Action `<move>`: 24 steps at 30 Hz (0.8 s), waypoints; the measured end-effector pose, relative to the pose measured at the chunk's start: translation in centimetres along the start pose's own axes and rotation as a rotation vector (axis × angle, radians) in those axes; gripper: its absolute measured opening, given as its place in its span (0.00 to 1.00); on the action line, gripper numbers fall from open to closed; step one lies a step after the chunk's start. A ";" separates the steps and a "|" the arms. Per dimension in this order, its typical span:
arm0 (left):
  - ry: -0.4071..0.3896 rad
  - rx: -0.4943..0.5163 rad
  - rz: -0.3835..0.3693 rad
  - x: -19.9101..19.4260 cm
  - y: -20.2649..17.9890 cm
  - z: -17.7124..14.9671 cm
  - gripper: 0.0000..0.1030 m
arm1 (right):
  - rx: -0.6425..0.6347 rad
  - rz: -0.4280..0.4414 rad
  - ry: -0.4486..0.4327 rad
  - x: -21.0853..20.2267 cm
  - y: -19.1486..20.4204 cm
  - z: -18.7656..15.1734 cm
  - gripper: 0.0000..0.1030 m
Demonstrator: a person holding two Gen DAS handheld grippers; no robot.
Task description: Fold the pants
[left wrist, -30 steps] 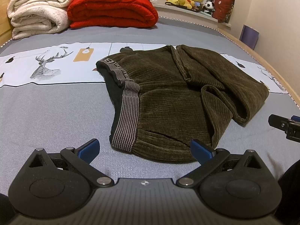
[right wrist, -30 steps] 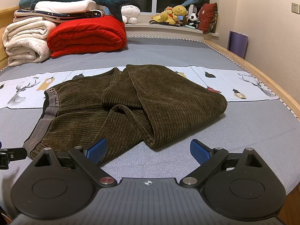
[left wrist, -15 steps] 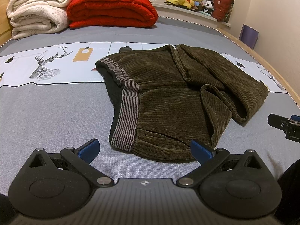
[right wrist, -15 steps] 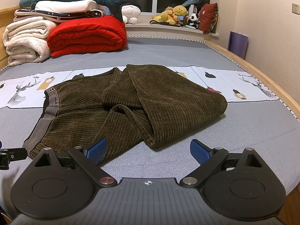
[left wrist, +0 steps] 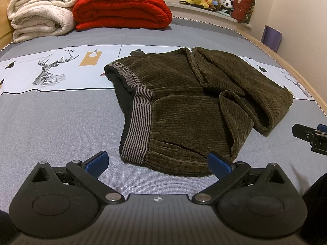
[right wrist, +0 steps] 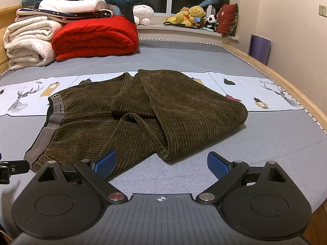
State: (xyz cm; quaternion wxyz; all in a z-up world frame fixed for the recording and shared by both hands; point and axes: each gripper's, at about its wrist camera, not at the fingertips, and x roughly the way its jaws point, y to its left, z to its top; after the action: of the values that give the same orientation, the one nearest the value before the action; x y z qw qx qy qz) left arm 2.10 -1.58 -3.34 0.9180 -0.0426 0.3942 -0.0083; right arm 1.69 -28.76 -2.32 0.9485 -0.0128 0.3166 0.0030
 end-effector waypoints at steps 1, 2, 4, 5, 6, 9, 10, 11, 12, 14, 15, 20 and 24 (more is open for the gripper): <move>-0.001 0.000 0.000 0.0 0.0 0.0 1.00 | -0.002 -0.001 0.000 0.0 0.0 0.0 0.93; -0.002 -0.001 -0.002 0.0 0.0 0.0 1.00 | -0.004 -0.001 0.000 0.0 0.1 0.0 0.93; -0.012 -0.002 0.001 -0.1 0.0 0.0 1.00 | -0.007 -0.003 0.000 0.0 0.1 0.0 0.93; -0.019 -0.004 0.004 -0.2 0.0 0.0 1.00 | -0.004 -0.002 0.000 0.0 0.2 0.1 0.93; -0.029 -0.009 0.005 -0.4 0.0 0.1 1.00 | 0.002 0.001 -0.001 0.0 0.1 0.1 0.93; -0.059 -0.024 -0.023 -1.0 0.1 0.3 1.00 | 0.007 0.006 -0.004 0.0 0.2 0.1 0.93; -0.067 -0.023 -0.045 -1.2 0.2 0.4 1.00 | 0.008 0.009 -0.007 -0.1 0.2 0.1 0.93; -0.062 -0.019 -0.063 -1.3 0.2 0.4 1.00 | 0.009 0.013 -0.009 -0.1 0.2 0.1 0.93; -0.052 -0.013 -0.080 -1.2 0.2 0.4 1.00 | 0.009 0.015 -0.012 0.0 0.3 0.1 0.93; -0.034 -0.020 -0.115 -0.9 0.4 0.5 1.00 | 0.009 0.019 -0.014 0.1 0.4 0.2 0.92; -0.037 -0.037 -0.127 -0.9 0.7 0.6 1.00 | 0.008 0.022 -0.013 0.2 0.4 0.2 0.92; -0.062 0.064 -0.156 0.3 1.5 3.0 0.20 | 0.015 0.057 -0.026 0.4 0.4 0.2 0.81; -0.055 0.124 -0.144 3.0 3.4 4.7 0.00 | 0.014 0.087 -0.056 0.1 0.3 0.1 0.63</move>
State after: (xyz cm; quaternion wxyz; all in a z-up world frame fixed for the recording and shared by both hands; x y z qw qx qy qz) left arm 7.50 2.02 -2.52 0.9264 -0.0142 0.3634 -0.0974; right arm 1.84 -28.51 -2.29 0.9560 0.0080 0.2903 0.0423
